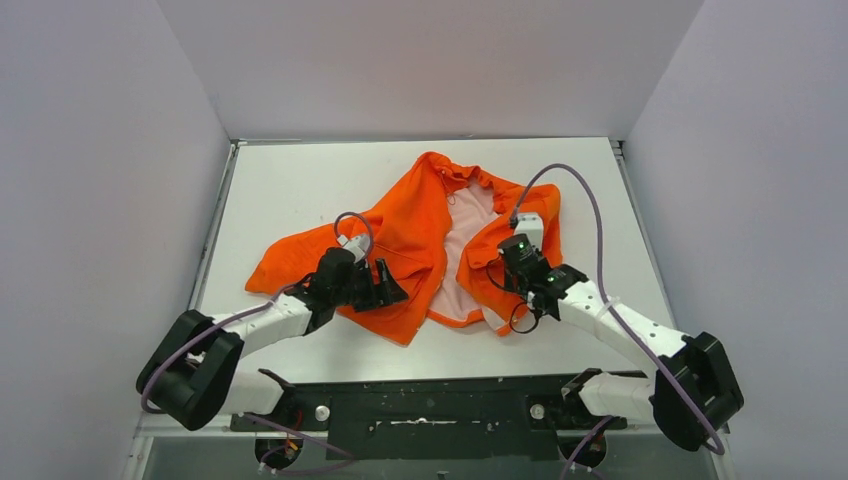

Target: Zip up the jacket

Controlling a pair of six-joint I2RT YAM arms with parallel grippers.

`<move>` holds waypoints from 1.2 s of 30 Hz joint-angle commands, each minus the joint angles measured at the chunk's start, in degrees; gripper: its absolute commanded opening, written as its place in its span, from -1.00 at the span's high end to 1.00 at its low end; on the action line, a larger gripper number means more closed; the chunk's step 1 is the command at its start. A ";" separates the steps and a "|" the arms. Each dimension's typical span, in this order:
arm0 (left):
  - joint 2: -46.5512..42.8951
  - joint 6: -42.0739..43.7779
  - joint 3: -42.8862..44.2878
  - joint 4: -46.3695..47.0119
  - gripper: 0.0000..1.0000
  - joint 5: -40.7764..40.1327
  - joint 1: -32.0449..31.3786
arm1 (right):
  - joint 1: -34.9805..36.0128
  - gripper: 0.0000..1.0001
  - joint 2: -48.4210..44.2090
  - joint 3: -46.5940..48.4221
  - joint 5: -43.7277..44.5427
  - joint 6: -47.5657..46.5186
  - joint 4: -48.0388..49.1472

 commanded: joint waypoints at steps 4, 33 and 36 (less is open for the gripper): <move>4.15 1.16 1.06 6.15 -0.35 -2.31 -0.96 | -3.17 1.00 -6.42 12.19 8.38 -6.58 -6.48; 11.82 -0.29 1.39 14.80 -0.33 -3.00 -1.82 | -3.21 0.97 -8.89 -2.50 -11.43 8.29 -0.71; 10.90 -0.12 0.85 14.13 -0.33 -3.94 -1.80 | -3.17 1.00 -7.11 -4.02 -12.72 9.38 0.43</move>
